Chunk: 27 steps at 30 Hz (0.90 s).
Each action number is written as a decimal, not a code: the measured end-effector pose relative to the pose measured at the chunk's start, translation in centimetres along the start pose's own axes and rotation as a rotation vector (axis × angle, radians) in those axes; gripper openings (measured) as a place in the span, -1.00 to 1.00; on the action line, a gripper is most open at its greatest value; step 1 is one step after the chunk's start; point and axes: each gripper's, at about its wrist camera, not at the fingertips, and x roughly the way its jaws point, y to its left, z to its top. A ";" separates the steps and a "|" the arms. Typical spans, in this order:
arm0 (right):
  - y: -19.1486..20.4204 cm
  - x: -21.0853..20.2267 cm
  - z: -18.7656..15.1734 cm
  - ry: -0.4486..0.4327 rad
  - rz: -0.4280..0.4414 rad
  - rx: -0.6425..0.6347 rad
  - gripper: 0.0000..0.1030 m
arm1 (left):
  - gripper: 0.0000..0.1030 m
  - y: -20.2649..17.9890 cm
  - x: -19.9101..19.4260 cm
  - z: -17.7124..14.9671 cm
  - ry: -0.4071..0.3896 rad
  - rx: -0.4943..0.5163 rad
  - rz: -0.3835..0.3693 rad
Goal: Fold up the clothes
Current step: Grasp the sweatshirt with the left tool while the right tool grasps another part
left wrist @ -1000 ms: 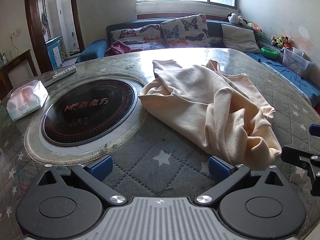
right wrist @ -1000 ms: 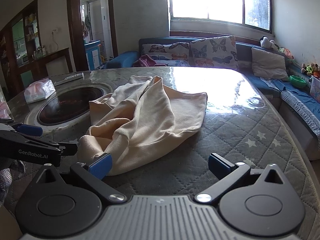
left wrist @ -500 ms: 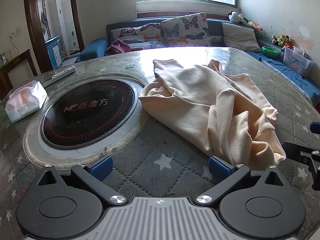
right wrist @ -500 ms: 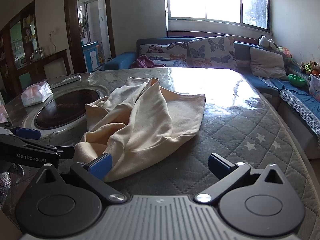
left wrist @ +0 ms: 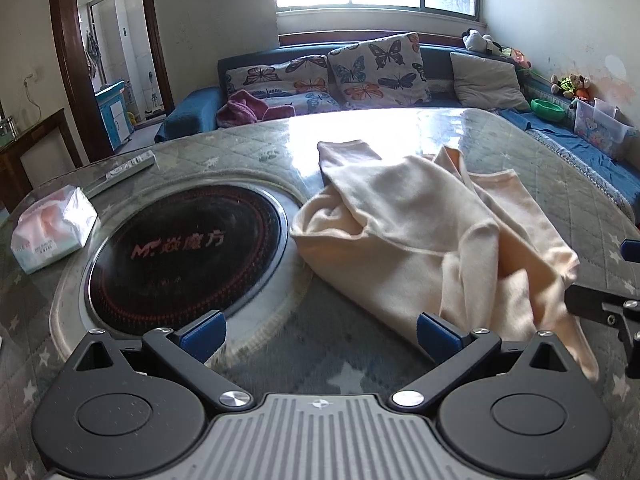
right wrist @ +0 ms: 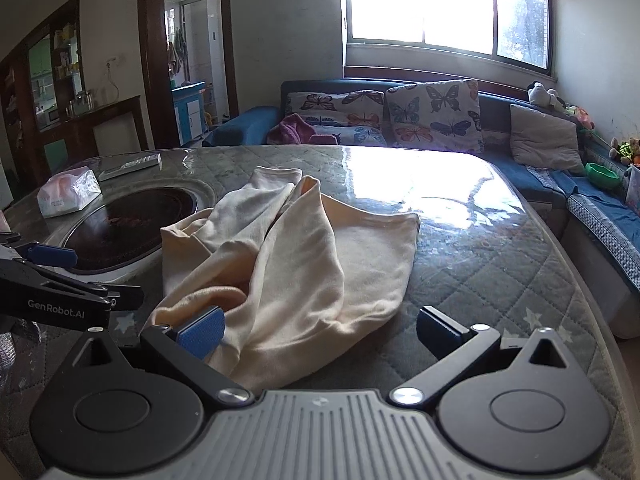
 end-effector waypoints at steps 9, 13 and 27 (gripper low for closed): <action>-0.8 2.1 2.3 -0.012 0.010 0.008 0.97 | 0.90 -0.9 1.4 3.1 -0.024 0.016 -0.060; -1.5 2.4 2.5 -0.014 0.003 0.027 0.90 | 0.68 -1.7 2.4 5.3 -0.026 0.005 -0.134; -4.5 3.1 2.3 -0.005 -0.030 0.085 0.78 | -0.37 -4.1 9.3 9.1 0.113 -0.057 -0.349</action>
